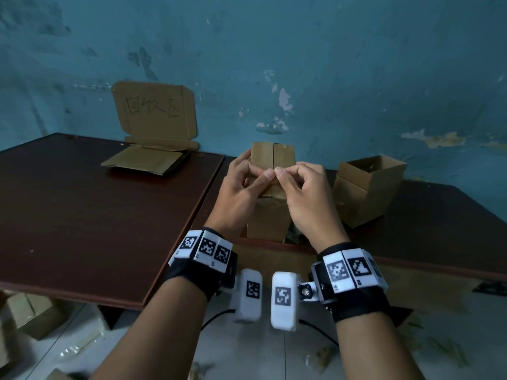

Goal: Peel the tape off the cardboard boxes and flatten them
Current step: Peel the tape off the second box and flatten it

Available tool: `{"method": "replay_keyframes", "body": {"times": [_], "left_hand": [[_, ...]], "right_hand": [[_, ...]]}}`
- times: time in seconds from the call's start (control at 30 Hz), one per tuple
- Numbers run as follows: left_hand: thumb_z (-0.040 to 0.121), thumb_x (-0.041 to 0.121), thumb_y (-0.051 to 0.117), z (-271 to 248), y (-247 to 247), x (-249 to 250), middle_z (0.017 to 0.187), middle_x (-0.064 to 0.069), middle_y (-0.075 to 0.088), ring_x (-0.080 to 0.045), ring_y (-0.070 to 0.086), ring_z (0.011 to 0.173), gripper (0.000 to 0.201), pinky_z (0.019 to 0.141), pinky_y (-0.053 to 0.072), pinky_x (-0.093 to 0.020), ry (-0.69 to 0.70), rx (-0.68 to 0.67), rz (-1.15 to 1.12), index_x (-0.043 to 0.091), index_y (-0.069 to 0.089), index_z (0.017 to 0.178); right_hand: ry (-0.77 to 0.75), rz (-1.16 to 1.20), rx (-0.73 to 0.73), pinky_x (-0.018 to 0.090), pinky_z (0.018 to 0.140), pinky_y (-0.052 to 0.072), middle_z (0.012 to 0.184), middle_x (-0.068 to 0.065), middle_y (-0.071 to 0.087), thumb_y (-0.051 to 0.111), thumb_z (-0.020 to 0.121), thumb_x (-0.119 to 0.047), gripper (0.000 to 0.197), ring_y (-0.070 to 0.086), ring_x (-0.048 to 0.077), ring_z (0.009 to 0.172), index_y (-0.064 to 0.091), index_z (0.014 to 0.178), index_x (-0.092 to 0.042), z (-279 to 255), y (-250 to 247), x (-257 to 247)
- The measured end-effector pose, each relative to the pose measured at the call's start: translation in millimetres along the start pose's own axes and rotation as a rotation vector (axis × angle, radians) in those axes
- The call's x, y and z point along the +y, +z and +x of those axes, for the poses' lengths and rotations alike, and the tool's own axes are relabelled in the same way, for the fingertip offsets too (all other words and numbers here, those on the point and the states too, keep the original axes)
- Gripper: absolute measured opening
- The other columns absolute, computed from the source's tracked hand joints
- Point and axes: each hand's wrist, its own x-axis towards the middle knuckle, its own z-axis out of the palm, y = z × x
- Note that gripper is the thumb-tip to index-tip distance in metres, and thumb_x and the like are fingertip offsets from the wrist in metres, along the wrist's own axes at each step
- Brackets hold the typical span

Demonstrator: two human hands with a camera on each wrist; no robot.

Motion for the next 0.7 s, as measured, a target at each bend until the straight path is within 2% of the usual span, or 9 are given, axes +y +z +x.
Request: {"method": "replay_keyframes", "body": {"times": [0.07,0.13,0.17,0.27,0.37,0.43,0.53,0.6,0.7], "left_hand": [[0.100,0.021,0.074,0.0,0.8,-1.7,0.159,0.003,0.046,-0.005,0.049,0.144,0.023,0.121,0.042,-0.038,0.010,0.029,-0.035,0.015,0.064,0.080],[0.097,0.027,0.074,1.8,0.1,-6.0,0.159,0.003,0.047,-0.009,0.050,0.145,0.023,0.122,0.041,-0.047,0.004,0.055,-0.040,0.015,0.065,0.080],[0.097,0.028,0.074,2.0,-0.3,-6.5,0.159,0.003,0.047,-0.009,0.050,0.145,0.023,0.123,0.041,-0.049,-0.002,0.061,-0.041,0.015,0.065,0.081],[0.094,0.036,0.076,1.6,-2.0,-7.5,0.158,0.003,0.048,-0.010,0.047,0.148,0.024,0.123,0.040,-0.049,-0.010,0.063,-0.030,0.020,0.067,0.078],[0.095,0.043,0.074,1.3,-1.2,-5.0,0.152,0.007,0.053,-0.008,0.042,0.151,0.029,0.125,0.037,-0.049,-0.025,0.077,-0.033,0.023,0.064,0.077],[0.094,0.045,0.072,2.2,-1.0,-2.4,0.147,0.006,0.059,-0.014,0.044,0.151,0.029,0.126,0.034,-0.054,-0.046,0.080,-0.136,0.022,0.060,0.083],[0.091,0.025,0.070,3.7,-1.3,-2.9,0.150,-0.012,0.058,-0.034,0.053,0.144,0.018,0.123,0.037,-0.059,-0.092,0.040,-0.383,0.018,0.054,0.096],[0.084,0.007,0.063,1.8,0.4,-1.2,0.151,-0.015,0.057,-0.036,0.055,0.142,0.021,0.114,0.048,-0.049,-0.100,0.017,-0.411,0.014,0.051,0.100],[0.072,-0.003,0.059,0.6,3.5,-4.1,0.152,-0.012,0.057,-0.031,0.057,0.141,0.037,0.096,0.055,-0.035,-0.103,0.009,-0.421,0.011,0.048,0.105]], "right_hand": [[0.033,0.145,-0.035,0.011,0.092,0.050,0.129,0.003,0.056,0.067,0.103,-0.030,0.010,0.058,0.005,0.115,0.066,0.112,-0.027,-1.6,-1.6,-3.3],[0.034,0.212,-0.091,0.032,0.104,0.053,0.133,0.001,0.058,0.070,0.097,-0.025,0.020,0.060,0.010,0.122,0.066,0.112,-0.038,-2.0,-4.6,-3.4],[0.027,0.196,-0.110,0.036,0.106,0.053,0.132,0.001,0.058,0.072,0.095,-0.022,0.022,0.060,0.011,0.122,0.069,0.110,-0.038,-2.8,-6.5,-4.5],[-0.020,0.109,-0.095,0.028,0.106,0.050,0.127,-0.001,0.058,0.075,0.095,-0.015,0.022,0.059,0.007,0.120,0.076,0.107,-0.034,-4.2,-9.2,-6.1],[-0.055,0.043,-0.078,0.021,0.106,0.047,0.126,-0.001,0.057,0.076,0.097,-0.019,0.017,0.058,0.008,0.120,0.076,0.105,-0.034,-3.1,-8.6,-3.5],[-0.049,-0.007,-0.070,0.010,0.103,0.041,0.125,-0.002,0.056,0.077,0.097,-0.024,0.012,0.056,0.007,0.119,0.076,0.105,-0.032,-1.8,-6.8,-0.1],[-0.034,-0.055,-0.010,-0.003,0.095,0.031,0.122,-0.001,0.054,0.076,0.097,-0.027,0.004,0.054,0.008,0.116,0.075,0.100,-0.028,-0.2,-5.1,3.6],[-0.035,-0.071,0.033,-0.002,0.094,0.031,0.120,0.001,0.053,0.075,0.098,-0.026,0.002,0.054,0.010,0.116,0.073,0.096,-0.027,1.1,-4.9,6.9],[-0.049,-0.063,0.052,0.001,0.095,0.035,0.119,0.000,0.053,0.074,0.099,-0.025,0.002,0.055,0.010,0.114,0.073,0.096,-0.025,0.3,-4.5,8.3]]}}
